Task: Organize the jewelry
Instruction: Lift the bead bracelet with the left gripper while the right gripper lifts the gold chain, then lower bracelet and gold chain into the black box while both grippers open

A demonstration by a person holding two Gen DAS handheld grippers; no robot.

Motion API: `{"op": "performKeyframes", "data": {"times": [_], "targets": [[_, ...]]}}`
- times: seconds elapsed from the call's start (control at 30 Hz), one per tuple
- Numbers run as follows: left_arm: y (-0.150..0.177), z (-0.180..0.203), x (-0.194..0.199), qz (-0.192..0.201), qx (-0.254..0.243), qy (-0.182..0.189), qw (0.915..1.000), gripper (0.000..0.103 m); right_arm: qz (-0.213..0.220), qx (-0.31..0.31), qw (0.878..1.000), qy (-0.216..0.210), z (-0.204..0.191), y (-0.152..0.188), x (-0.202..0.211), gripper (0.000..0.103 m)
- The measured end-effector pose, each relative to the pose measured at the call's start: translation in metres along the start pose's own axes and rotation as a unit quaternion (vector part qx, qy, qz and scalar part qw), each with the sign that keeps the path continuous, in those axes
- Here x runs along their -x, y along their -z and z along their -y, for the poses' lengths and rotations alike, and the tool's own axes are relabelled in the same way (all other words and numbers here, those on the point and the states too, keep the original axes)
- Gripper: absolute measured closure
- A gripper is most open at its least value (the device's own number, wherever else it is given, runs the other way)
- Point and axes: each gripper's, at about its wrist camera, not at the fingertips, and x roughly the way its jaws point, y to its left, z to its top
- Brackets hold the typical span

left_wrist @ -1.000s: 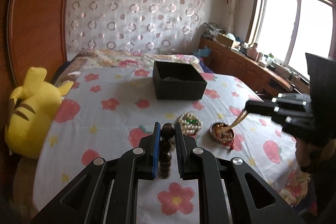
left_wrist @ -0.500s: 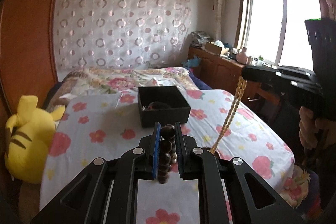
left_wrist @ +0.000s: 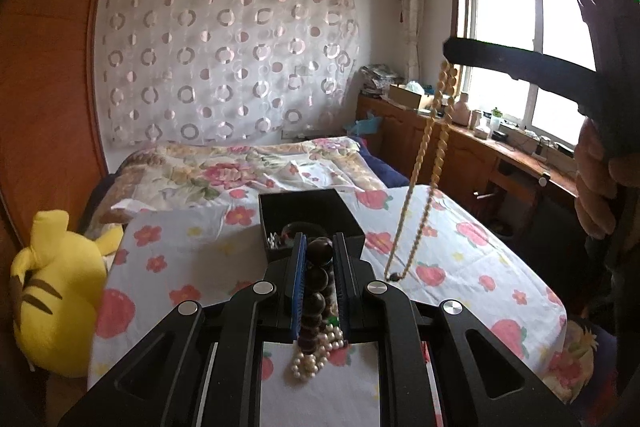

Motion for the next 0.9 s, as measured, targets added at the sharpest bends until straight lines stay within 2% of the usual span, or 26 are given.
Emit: {"op": "performKeyframes", "data": {"times": [0.3, 0.53, 0.73, 0.9], "targets": [[-0.037, -0.009, -0.014, 0.019, -0.002, 0.013, 0.9997, 0.091, 0.004, 0.005, 1.0, 0.017, 0.028, -0.027, -0.036, 0.097], [-0.061, -0.017, -0.05, 0.012, -0.007, 0.013, 0.9998, 0.091, -0.006, 0.005, 1.0, 0.006, 0.047, -0.028, -0.079, 0.097], [-0.069, -0.028, -0.093, -0.01, -0.002, 0.014, 0.9998, 0.091, -0.047, -0.011, 0.999, -0.014, 0.06, 0.007, -0.127, 0.097], [-0.069, -0.036, -0.122, -0.025, 0.001, 0.017, 0.9995, 0.091, -0.093, -0.03, 0.994, -0.04, 0.061, 0.05, -0.167, 0.097]]}}
